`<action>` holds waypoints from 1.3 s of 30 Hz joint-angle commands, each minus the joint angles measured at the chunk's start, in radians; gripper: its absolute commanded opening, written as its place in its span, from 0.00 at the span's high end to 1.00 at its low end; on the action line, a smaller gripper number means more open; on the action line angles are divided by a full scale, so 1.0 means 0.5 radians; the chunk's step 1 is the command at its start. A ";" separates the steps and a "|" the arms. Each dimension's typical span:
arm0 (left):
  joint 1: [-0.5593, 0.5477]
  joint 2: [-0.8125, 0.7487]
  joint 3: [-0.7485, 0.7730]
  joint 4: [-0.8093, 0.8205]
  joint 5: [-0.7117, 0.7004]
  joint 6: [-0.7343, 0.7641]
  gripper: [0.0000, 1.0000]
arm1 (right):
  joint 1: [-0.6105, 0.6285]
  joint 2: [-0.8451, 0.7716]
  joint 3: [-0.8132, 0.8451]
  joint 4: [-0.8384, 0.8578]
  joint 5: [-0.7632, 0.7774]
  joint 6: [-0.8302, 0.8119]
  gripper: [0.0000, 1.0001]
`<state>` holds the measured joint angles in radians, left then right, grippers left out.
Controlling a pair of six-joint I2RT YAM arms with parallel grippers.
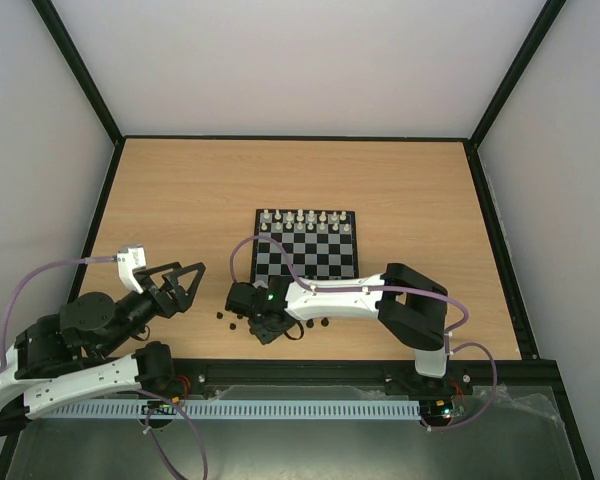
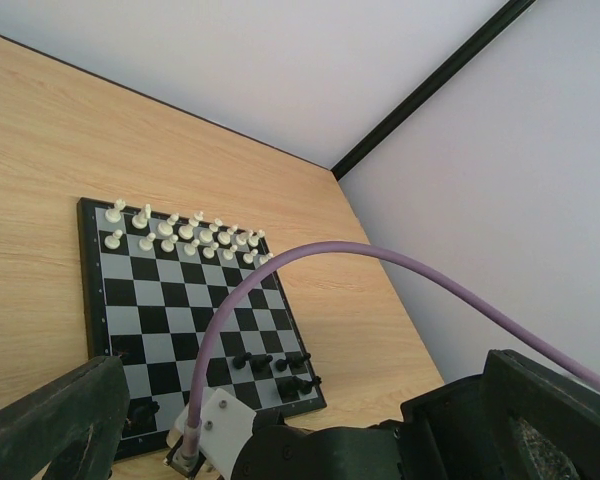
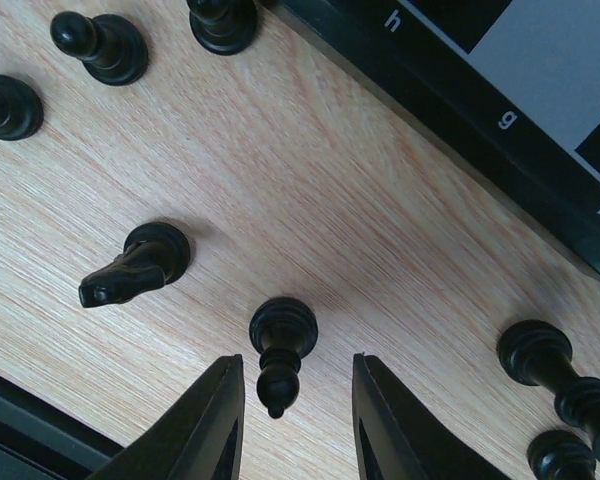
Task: Set up the chess pieces on the board
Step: Pick up the chess piece at the center of the board, then place the chess piece on the chessboard.
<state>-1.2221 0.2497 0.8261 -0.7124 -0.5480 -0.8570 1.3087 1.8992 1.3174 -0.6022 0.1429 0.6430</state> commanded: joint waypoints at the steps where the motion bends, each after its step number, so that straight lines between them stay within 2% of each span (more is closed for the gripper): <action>1: -0.013 -0.015 0.018 0.010 -0.029 0.015 0.01 | 0.005 0.036 0.056 -0.038 0.008 0.011 0.69; 6: -0.013 -0.012 0.018 0.008 -0.025 0.014 0.01 | 0.003 0.058 0.062 -0.013 -0.011 -0.001 0.74; 12: -0.013 -0.016 0.014 0.007 -0.023 0.011 0.01 | 0.000 0.048 0.054 -0.009 -0.012 -0.003 0.88; 25: -0.013 -0.006 0.012 0.016 -0.036 0.014 0.01 | -0.026 -0.329 0.015 -0.178 0.135 0.009 0.89; 33: -0.013 0.017 0.004 0.024 -0.040 0.020 0.01 | -0.281 -0.610 -0.142 -0.228 0.173 -0.046 0.88; 39: -0.013 0.079 -0.009 0.049 -0.042 0.027 0.01 | -0.471 -0.621 -0.227 -0.263 0.201 -0.125 0.88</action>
<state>-1.2221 0.2508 0.8257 -0.7094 -0.5510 -0.8566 1.1095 1.5940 1.2407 -0.6609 0.2173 0.6132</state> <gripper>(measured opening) 0.988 0.122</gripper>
